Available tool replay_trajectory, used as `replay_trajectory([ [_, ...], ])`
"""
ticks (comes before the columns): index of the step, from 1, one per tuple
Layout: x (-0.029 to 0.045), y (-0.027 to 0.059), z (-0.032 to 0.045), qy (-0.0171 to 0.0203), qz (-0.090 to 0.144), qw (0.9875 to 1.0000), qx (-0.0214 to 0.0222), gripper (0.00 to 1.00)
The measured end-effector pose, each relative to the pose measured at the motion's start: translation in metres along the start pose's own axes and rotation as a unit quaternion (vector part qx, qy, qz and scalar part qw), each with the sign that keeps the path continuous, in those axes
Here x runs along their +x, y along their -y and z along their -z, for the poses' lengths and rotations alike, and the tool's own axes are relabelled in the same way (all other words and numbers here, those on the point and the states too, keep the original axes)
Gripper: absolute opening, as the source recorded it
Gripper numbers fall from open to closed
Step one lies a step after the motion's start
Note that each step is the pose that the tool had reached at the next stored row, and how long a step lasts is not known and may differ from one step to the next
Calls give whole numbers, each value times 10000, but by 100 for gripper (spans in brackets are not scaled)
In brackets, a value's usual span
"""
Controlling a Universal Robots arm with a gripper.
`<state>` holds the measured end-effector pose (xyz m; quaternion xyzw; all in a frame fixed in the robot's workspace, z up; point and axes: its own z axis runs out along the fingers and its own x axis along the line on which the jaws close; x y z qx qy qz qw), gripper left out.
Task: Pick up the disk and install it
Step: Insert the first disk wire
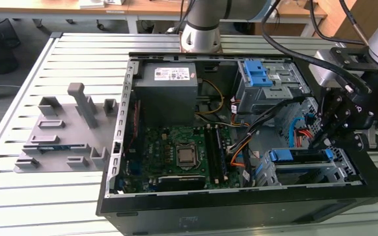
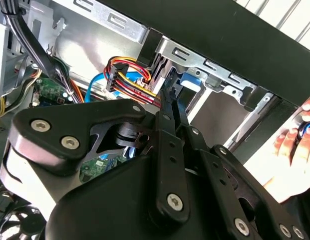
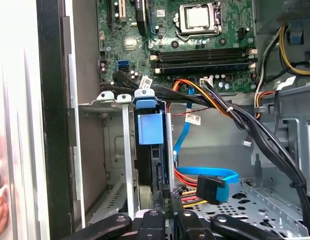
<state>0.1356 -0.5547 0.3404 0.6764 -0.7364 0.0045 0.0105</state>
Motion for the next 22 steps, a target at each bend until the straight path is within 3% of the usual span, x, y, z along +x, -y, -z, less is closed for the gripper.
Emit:
replay_trajectory([
  [22, 24, 0, -63, 7, 0, 10000, -1, 16],
])
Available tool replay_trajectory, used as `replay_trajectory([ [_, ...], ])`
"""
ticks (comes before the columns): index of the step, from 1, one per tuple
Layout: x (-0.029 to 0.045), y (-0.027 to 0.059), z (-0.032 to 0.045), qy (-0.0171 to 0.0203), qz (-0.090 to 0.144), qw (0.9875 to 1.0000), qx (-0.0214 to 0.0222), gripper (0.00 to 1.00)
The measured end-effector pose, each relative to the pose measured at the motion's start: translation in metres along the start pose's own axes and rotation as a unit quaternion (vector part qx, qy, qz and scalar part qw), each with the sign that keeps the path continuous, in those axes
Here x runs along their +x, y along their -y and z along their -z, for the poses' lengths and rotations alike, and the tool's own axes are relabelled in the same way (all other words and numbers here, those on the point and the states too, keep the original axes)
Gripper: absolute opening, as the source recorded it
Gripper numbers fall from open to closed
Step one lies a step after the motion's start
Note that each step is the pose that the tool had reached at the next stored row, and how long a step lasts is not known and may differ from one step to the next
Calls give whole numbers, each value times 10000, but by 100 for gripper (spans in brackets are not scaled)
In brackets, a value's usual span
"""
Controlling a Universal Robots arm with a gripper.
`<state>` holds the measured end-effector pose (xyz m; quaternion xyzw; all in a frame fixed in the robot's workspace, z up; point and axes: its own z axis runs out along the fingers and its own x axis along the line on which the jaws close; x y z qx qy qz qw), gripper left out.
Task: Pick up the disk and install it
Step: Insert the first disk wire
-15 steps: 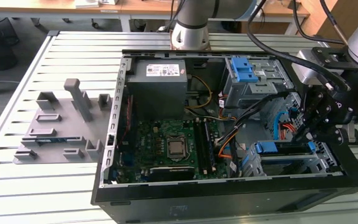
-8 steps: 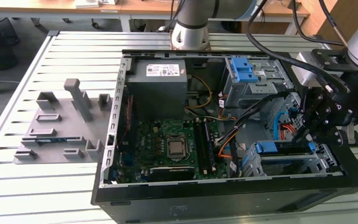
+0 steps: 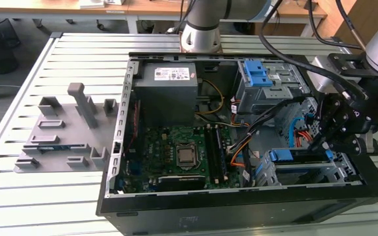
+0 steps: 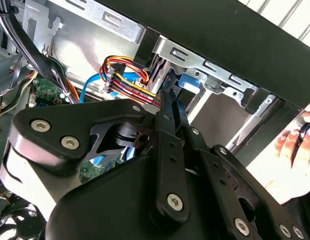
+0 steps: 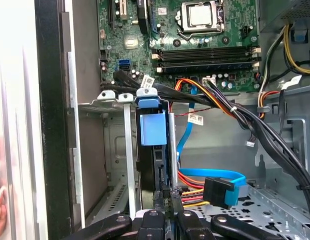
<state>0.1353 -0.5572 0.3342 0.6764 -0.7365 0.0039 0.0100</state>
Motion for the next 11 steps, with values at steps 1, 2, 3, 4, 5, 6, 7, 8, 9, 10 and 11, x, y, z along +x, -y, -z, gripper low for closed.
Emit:
replay_trajectory([
  [1, 0, 0, -1, 3, 0, 10000, 0, 16],
  [2, 1, 0, -1, 6, 0, 10000, 0, 16],
  [3, 2, 0, -2, 11, 0, 10000, -1, 16],
  [4, 3, 0, -2, 13, 0, 10000, -1, 16],
  [5, 4, 0, -2, 15, 0, 10000, -1, 16],
  [6, 6, 1, -2, 18, 0, 10000, -2, 16],
  [7, 7, 1, -2, 24, 0, 10000, -2, 16],
  [8, 7, 1, -2, 27, 0, 10000, -2, 16],
  [9, 6, 1, -2, 28, 0, 10000, -2, 16],
  [10, 6, 1, -2, 29, 2, 10000, -2, 16],
  [11, 7, 1, 1, 30, 7, 10000, -2, 16],
])
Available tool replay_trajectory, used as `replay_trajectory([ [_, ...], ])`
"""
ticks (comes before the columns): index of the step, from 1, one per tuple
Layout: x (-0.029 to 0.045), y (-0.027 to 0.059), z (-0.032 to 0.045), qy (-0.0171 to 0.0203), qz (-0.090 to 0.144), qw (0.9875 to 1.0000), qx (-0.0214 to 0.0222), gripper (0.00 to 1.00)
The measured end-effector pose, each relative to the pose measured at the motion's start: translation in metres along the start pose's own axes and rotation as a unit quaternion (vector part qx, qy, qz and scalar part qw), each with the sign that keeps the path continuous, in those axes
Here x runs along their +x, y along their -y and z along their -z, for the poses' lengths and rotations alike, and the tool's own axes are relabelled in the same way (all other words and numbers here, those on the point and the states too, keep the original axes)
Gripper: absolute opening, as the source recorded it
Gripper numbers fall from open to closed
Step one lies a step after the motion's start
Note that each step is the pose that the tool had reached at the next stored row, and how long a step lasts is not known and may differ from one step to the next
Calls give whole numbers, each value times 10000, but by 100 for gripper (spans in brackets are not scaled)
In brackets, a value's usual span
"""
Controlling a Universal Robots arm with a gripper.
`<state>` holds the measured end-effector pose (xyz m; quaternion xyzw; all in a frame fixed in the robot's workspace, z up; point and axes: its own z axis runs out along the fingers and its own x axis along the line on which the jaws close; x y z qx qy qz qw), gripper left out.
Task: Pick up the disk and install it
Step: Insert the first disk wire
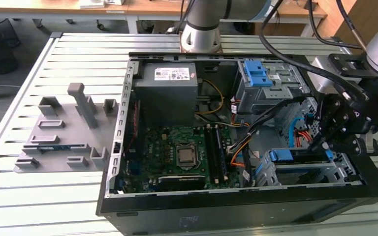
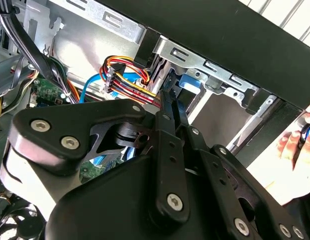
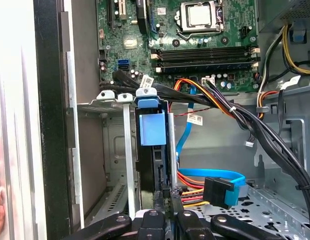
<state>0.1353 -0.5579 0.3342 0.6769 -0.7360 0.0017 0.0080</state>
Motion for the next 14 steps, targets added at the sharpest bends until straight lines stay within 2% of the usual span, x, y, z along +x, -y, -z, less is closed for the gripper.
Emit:
replay_trajectory([
  [14, 14, 1, -21, 20, 35, 10000, -1, 16],
])
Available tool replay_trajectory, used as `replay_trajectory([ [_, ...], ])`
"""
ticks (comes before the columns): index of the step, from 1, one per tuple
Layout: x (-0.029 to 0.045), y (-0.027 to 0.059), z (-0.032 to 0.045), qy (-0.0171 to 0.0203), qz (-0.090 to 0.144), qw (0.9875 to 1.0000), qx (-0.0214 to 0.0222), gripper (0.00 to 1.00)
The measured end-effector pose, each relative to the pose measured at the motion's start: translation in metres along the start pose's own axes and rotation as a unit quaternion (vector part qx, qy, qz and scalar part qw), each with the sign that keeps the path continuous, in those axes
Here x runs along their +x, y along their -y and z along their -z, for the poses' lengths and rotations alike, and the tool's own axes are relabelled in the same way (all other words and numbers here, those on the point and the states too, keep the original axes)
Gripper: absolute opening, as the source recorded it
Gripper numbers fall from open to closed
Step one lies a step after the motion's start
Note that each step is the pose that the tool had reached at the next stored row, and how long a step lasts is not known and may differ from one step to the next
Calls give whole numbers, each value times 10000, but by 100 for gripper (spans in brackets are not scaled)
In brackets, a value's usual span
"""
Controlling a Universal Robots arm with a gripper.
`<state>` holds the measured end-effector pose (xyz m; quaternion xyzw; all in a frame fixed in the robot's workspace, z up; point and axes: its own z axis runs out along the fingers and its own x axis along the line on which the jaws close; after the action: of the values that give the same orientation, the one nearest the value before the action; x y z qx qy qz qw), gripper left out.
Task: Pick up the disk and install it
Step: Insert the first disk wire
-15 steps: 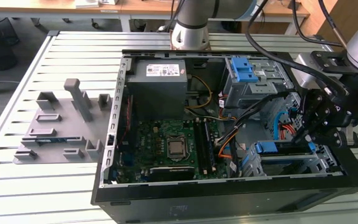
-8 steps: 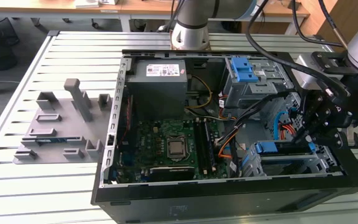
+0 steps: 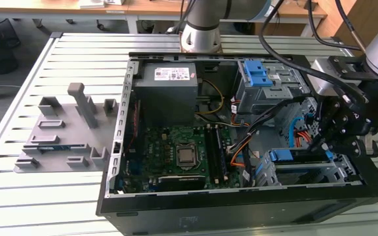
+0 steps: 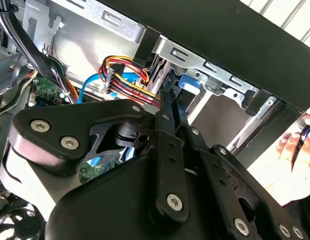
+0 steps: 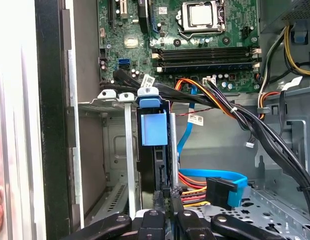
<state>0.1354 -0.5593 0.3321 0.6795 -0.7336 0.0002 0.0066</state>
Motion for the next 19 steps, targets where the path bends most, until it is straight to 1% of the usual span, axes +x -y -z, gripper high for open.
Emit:
replay_trajectory([
  [7, 1, 0, -29, 22, 0, 10000, -2, 16],
  [15, 1, 0, -41, 29, 0, 10000, -2, 16],
  [17, 1, 0, -43, 32, 0, 10000, -2, 18],
  [18, 1, 0, -42, 31, 0, 10000, -2, 24],
  [19, 2, 0, -35, 30, 0, 10000, -2, 24],
])
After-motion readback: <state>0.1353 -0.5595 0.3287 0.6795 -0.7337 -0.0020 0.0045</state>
